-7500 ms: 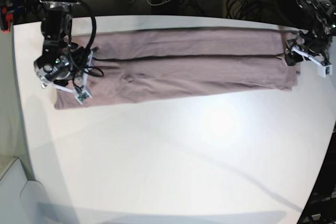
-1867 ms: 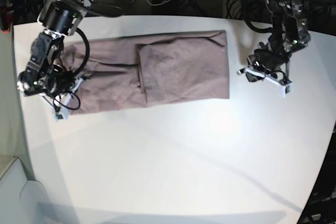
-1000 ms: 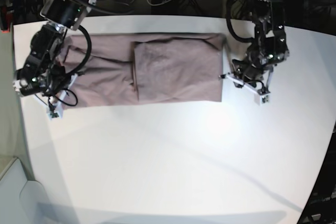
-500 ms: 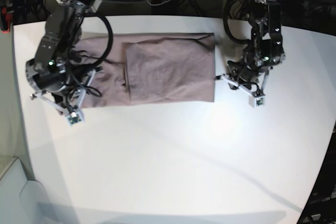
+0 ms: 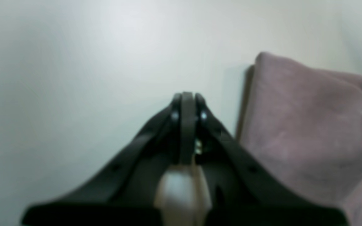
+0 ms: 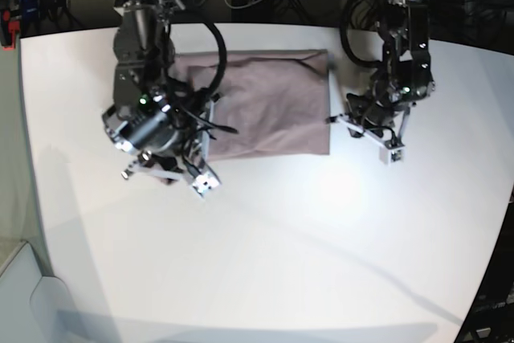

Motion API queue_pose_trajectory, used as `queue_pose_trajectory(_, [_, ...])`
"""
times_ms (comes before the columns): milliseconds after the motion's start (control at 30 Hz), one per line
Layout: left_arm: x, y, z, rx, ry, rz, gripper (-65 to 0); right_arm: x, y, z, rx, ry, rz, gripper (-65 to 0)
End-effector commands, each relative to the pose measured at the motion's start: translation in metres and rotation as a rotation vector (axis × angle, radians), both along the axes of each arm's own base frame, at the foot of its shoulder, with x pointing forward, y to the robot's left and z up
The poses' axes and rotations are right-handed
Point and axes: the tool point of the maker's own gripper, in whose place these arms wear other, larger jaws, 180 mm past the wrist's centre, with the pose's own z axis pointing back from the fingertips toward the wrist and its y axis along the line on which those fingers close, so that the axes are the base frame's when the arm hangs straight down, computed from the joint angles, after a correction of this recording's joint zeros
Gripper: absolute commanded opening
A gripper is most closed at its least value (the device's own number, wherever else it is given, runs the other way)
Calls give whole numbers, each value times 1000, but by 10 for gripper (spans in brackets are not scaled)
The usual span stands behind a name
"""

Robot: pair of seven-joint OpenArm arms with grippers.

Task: Layout the t-shirt on the table in an organized manner, then fold the t-shirt properly
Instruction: 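Grasp the strip's other end with the right gripper and fold it over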

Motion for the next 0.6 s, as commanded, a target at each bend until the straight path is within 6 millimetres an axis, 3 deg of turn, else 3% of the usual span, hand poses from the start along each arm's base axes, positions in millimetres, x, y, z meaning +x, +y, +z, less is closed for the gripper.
queue_pose_trajectory(0, [-21,-4,-16,-1,107,-15,-648,7,15,8,34,-39,38,-650])
queue_pose_trajectory(267, [-24,-4,-18,-7,113,-15,-648,5,71,-24,76,22,216,-650])
queue_pose_trajectory(567, [-24,-5,-18,-9,115,-13,-648,6,105,-24,93,1,332,-650])
